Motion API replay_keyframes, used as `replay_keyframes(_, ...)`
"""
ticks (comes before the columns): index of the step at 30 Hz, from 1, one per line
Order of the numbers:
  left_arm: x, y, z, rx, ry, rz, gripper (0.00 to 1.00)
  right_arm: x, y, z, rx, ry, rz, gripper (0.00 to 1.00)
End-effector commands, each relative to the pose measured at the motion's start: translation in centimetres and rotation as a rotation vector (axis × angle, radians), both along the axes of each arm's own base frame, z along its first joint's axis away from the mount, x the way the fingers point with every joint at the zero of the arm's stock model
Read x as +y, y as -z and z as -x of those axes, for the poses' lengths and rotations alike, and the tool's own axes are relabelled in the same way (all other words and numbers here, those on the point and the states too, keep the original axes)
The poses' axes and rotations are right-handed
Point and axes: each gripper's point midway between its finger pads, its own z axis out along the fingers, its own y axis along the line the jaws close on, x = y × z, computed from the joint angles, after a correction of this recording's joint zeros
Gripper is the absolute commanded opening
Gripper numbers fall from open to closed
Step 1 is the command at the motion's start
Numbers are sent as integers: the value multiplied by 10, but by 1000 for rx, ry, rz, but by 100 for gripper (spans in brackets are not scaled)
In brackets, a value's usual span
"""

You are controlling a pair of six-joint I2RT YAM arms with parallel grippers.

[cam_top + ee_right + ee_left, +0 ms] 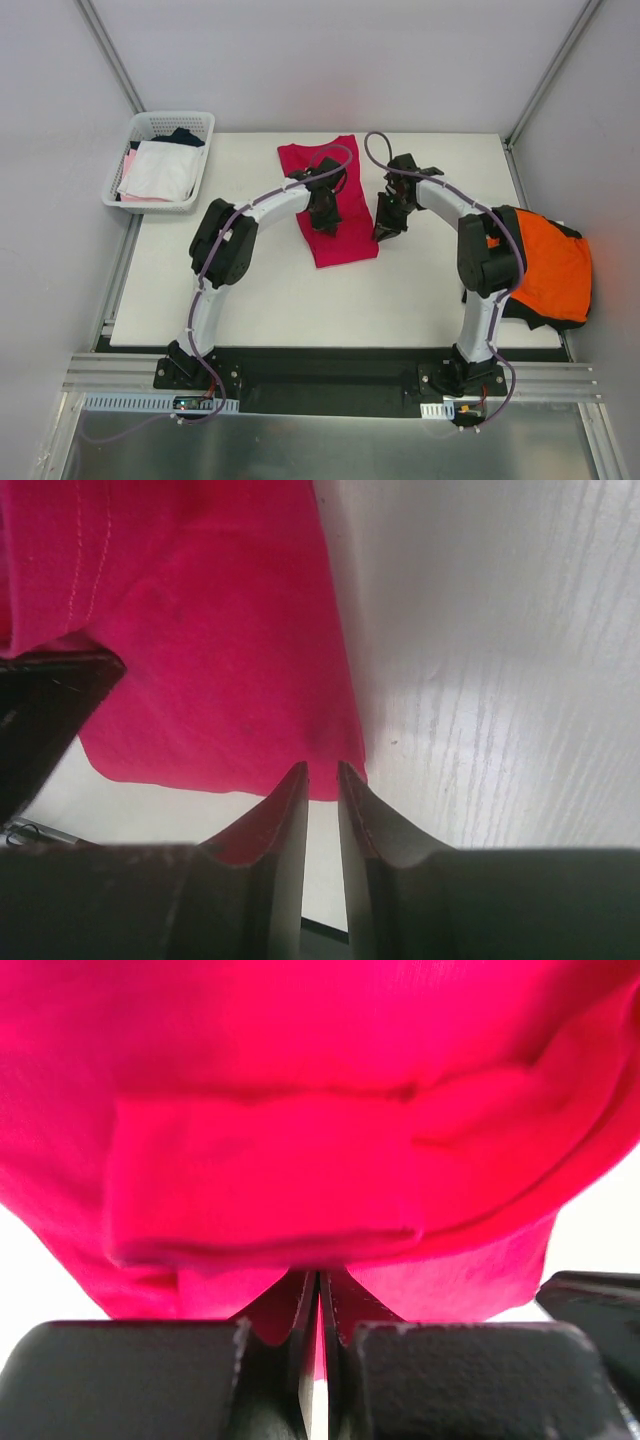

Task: Fold and stack the t-shirts
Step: Fold the tshirt

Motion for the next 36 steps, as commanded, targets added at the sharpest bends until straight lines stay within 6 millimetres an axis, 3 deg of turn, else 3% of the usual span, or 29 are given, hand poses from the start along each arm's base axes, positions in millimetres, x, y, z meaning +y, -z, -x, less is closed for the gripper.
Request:
replay_keyframes(1,2,-14,-29,-65,16,29,0,17,-7,-8,-17,-22,-35,21)
replay_keyframes(8,-3,-32,-52,-120,39,68,2,24,12,2,24,-44,-23,20)
replay_keyframes(19,3,-27,-55,-108,47,70,4,32,25,27,58,-66,-13,19)
replay_keyframes(25,7,-32,-34,-56,3,97,4,29,25,36,61,-65,-1,19)
replay_keyframes(26,13,-22,-23,-28,-2,76,4,25,26,43,69,-67,7,19)
replay_keyframes(30,25,-17,4,-13,-2,41,5,21,30,66,83,-72,18,20)
replay_keyframes(34,37,-26,21,-37,14,21,23,20,22,73,52,-64,12,31)
replay_keyframes(36,39,-36,25,-61,20,20,31,21,10,72,22,-61,-1,32)
